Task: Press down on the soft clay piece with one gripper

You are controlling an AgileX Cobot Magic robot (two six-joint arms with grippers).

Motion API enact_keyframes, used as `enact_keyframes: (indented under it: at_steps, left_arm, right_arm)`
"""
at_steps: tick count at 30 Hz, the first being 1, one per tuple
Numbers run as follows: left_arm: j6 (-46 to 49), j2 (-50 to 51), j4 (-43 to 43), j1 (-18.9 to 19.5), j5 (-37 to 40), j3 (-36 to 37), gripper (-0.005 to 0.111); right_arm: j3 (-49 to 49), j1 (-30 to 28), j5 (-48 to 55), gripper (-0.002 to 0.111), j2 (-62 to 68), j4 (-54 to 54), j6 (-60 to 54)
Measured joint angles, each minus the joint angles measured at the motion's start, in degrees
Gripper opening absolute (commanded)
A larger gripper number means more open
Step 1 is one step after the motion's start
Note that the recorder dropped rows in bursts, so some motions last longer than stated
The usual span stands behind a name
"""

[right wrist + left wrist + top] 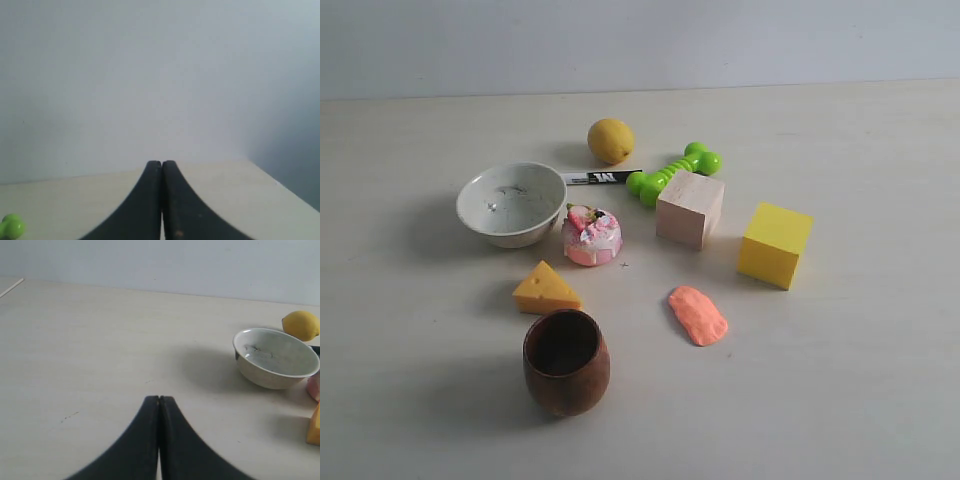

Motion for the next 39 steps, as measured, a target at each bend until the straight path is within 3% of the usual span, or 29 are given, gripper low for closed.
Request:
enact_keyframes:
  at_steps: [4, 7, 10, 16, 21, 27, 39]
  left_arm:
    - [0.0, 0.0, 0.0, 0.0, 0.0, 0.0, 0.000]
    - [0.0, 0.0, 0.0, 0.0, 0.0, 0.0, 0.000]
    - [0.0, 0.0, 0.0, 0.0, 0.0, 0.0, 0.000]
    - [0.0, 0.0, 0.0, 0.0, 0.0, 0.0, 0.000]
    - [0.0, 0.0, 0.0, 0.0, 0.0, 0.0, 0.000]
    - [0.0, 0.0, 0.0, 0.0, 0.0, 0.0, 0.000]
    - [0.0, 0.0, 0.0, 0.0, 0.0, 0.0, 0.000]
  right_arm:
    - [0.0, 0.0, -8.8, 0.000, -0.1, 0.0, 2.1]
    - [0.0, 0.0, -17.0, 0.000, -0.1, 0.0, 9.8]
    - [-2.1, 0.0, -18.0, 0.000, -0.1, -1.0, 18.2]
    - [-14.6, 0.0, -6.9, 0.000, 1.3, -7.2, 31.5]
    - [-26.8, 0.0, 4.4, 0.000, 5.4, -9.2, 33.2]
    - [-34.4, 0.0, 3.0, 0.000, 11.1, -7.0, 34.8]
    - [-35.2, 0.0, 2.6, 0.000, 13.6, -6.2, 34.6]
